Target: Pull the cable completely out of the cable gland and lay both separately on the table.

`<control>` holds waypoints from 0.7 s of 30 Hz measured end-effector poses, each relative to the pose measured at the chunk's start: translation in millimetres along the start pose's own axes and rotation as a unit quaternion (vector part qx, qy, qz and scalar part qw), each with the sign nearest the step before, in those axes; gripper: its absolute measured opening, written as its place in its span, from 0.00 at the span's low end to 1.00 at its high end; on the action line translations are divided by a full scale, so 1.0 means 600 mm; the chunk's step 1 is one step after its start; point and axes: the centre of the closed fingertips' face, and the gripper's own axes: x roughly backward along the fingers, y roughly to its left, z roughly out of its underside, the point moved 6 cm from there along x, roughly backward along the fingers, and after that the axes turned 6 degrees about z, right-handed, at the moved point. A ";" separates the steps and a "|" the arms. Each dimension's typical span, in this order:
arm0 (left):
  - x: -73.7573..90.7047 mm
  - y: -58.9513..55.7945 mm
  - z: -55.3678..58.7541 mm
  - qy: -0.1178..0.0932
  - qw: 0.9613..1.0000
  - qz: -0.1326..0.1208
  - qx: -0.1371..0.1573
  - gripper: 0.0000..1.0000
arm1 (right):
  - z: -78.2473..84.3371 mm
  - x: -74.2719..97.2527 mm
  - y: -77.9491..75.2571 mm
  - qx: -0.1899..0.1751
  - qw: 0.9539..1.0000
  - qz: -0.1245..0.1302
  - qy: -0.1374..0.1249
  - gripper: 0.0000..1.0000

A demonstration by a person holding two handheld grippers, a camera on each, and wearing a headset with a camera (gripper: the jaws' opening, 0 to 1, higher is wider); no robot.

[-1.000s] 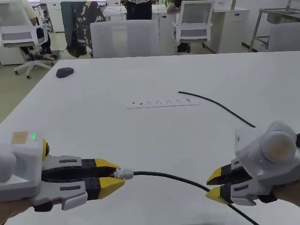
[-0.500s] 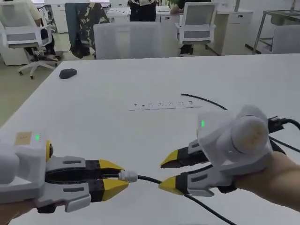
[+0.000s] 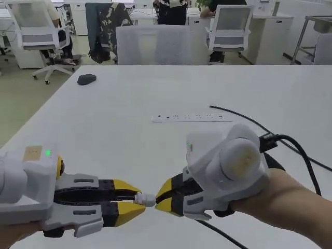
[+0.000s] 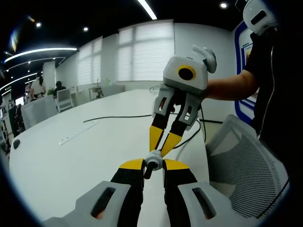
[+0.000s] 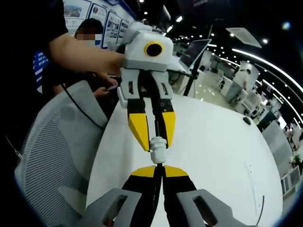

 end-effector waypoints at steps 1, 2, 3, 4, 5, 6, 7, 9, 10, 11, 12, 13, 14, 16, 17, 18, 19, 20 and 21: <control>0.002 -0.001 0.002 0.000 1.000 -0.002 -0.001 0.14 | 0.000 -0.001 -0.001 -0.004 1.000 -0.002 0.001 0.00; 0.004 0.000 0.003 -0.001 1.000 -0.004 0.000 0.14 | -0.001 -0.001 -0.001 -0.008 1.000 -0.003 0.000 0.00; 0.009 0.002 0.004 -0.004 1.000 -0.011 0.000 0.14 | 0.002 -0.003 -0.002 -0.009 1.000 0.000 0.006 0.00; 0.014 0.003 0.005 -0.004 1.000 -0.016 -0.001 0.14 | 0.005 -0.003 -0.003 -0.006 1.000 0.001 0.010 0.00; 0.020 0.005 0.006 -0.007 1.000 -0.021 0.001 0.14 | 0.007 -0.004 -0.004 -0.003 1.000 0.003 0.012 0.00; 0.031 0.008 0.007 -0.015 0.999 -0.031 0.007 0.14 | 0.010 -0.004 -0.007 -0.002 1.000 0.005 0.015 0.00; 0.039 0.009 0.009 -0.019 0.999 -0.037 0.008 0.14 | 0.011 -0.003 -0.009 -0.003 1.000 0.005 0.016 0.00; 0.061 0.014 0.016 -0.029 0.998 -0.060 0.019 0.14 | 0.013 -0.004 -0.015 -0.003 1.000 0.007 0.018 0.00; 0.070 0.015 0.018 -0.037 0.997 -0.067 0.024 0.14 | 0.014 -0.005 -0.018 -0.002 1.000 0.008 0.019 0.00; 0.085 0.018 0.023 -0.043 0.995 -0.085 0.028 0.14 | 0.016 -0.008 -0.022 0.001 1.000 0.010 0.021 0.00; 0.094 0.020 0.026 -0.046 0.994 -0.096 0.029 0.14 | 0.016 -0.011 -0.026 0.001 1.000 0.014 0.024 0.00; 0.108 0.021 0.033 -0.049 0.992 -0.109 0.034 0.14 | 0.015 -0.016 -0.032 -0.004 1.000 0.015 0.024 0.00; 0.117 0.023 0.037 -0.054 0.990 -0.123 0.037 0.14 | 0.012 -0.019 -0.034 -0.019 0.999 0.014 0.021 0.00; 0.136 0.024 0.052 -0.061 0.987 -0.142 0.050 0.14 | -0.009 -0.031 -0.043 -0.076 0.997 0.013 -0.009 0.00; 0.146 0.026 0.062 -0.061 0.984 -0.156 0.052 0.14 | -0.017 -0.035 -0.047 -0.086 0.996 0.016 -0.018 0.00; 0.151 0.028 0.069 -0.058 0.983 -0.163 0.054 0.14 | -0.030 -0.043 -0.054 -0.093 0.995 0.022 -0.030 0.00; 0.158 0.031 0.076 -0.055 0.981 -0.176 0.056 0.14 | -0.036 -0.048 -0.057 -0.094 0.995 0.024 -0.033 0.00; 0.168 0.037 0.084 -0.051 0.977 -0.198 0.052 0.14 | -0.045 -0.057 -0.061 -0.096 0.994 0.029 -0.035 0.00; 0.174 0.040 0.091 -0.044 0.976 -0.208 0.049 0.14 | -0.051 -0.065 -0.063 -0.098 0.994 0.029 -0.039 0.00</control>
